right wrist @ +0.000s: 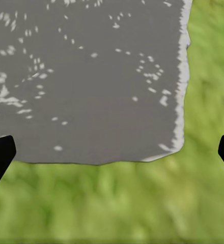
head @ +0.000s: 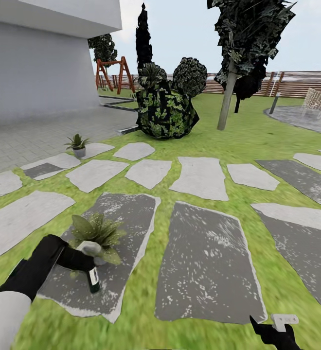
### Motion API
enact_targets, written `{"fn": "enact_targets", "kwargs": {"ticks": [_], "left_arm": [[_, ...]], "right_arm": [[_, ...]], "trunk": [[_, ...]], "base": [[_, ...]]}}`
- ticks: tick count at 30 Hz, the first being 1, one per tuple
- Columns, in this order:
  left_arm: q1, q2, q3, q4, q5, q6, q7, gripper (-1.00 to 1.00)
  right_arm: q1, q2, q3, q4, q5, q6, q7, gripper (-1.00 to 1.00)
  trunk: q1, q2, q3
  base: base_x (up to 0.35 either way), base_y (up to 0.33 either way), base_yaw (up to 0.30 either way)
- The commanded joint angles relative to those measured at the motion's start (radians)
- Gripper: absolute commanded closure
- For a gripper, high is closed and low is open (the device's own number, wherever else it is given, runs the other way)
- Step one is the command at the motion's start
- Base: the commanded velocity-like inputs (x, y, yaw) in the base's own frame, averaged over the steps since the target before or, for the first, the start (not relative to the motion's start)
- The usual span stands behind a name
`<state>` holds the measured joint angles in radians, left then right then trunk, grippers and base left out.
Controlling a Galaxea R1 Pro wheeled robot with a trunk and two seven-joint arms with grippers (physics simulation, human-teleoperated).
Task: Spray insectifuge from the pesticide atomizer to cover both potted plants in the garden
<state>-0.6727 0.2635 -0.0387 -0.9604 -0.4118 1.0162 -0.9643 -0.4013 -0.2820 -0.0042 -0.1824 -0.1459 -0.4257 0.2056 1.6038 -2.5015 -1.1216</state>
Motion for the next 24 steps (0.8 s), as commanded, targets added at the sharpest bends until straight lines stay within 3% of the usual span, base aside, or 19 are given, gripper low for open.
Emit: {"fn": "enact_targets", "kwargs": {"ticks": [1, 3, 4, 7, 9, 12, 14, 16, 19, 24], "left_arm": [[-0.053, 0.024, -0.002, 0.065, -0.008, 0.008, -0.023, 1.0], [-0.164, 0.055, -0.002, 0.202, -0.046, 0.008, -0.031, 1.0], [-0.231, 0.065, -0.002, 0.274, -0.09, 0.008, -0.033, 1.0], [-0.379, 0.063, 0.0, 0.428, -0.201, 0.008, -0.036, 1.0], [-0.435, 0.059, 0.001, 0.484, -0.222, 0.009, -0.038, 1.0], [-0.572, 0.034, -0.001, 0.625, -0.237, 0.009, -0.038, 1.0], [-0.609, 0.024, -0.003, 0.671, -0.244, 0.009, -0.038, 1.0], [-0.634, 0.02, -0.011, 0.701, -0.273, 0.009, -0.038, 1.0], [-0.66, 0.027, -0.018, 0.728, -0.343, 0.01, -0.038, 1.0], [-0.719, 0.036, -0.022, 0.8, -0.402, 0.01, -0.038, 1.0]], "right_arm": [[-0.001, -0.001, 0.0, 0.001, -0.011, -0.002, 0.009, -1.0], [-0.001, -0.001, 0.0, 0.007, -0.011, -0.003, 0.009, -1.0], [-0.001, -0.002, 0.0, 0.01, -0.011, -0.003, 0.009, -1.0], [-0.001, -0.002, 0.0, 0.012, -0.011, -0.002, 0.009, -1.0], [-0.001, -0.002, 0.0, 0.012, -0.011, -0.002, 0.009, -1.0], [-0.001, -0.002, 0.0, 0.012, -0.011, -0.002, 0.009, -1.0], [-0.001, -0.002, 0.0, 0.012, -0.011, -0.002, 0.009, -1.0], [-0.001, -0.002, 0.0, 0.012, -0.011, -0.002, 0.009, -1.0], [-0.001, -0.002, 0.0, 0.012, -0.011, -0.002, 0.009, -1.0], [-0.001, -0.002, 0.0, 0.012, -0.011, -0.002, 0.009, -1.0]], "trunk": [[0.0, 0.0, -0.001], [0.0, 0.0, -0.001], [0.0, 0.0, -0.001], [0.0, 0.0, -0.001], [0.0, 0.0, -0.001], [0.0, 0.0, -0.001], [0.0, 0.0, -0.001], [0.0, 0.0, -0.001], [0.0, 0.0, -0.001], [0.0, 0.0, -0.001]], "base": [[0.0, 0.0, 0.0], [0.0, 0.0, 0.0], [0.0, 0.0, 0.0], [0.0, 0.0, 0.0], [0.0, 0.0, 0.0], [0.0, 0.0, 0.0], [0.0, 0.0, 0.0], [0.0, 0.0, 0.0], [0.0, 0.0, 0.0], [0.0, 0.0, 0.0]]}}
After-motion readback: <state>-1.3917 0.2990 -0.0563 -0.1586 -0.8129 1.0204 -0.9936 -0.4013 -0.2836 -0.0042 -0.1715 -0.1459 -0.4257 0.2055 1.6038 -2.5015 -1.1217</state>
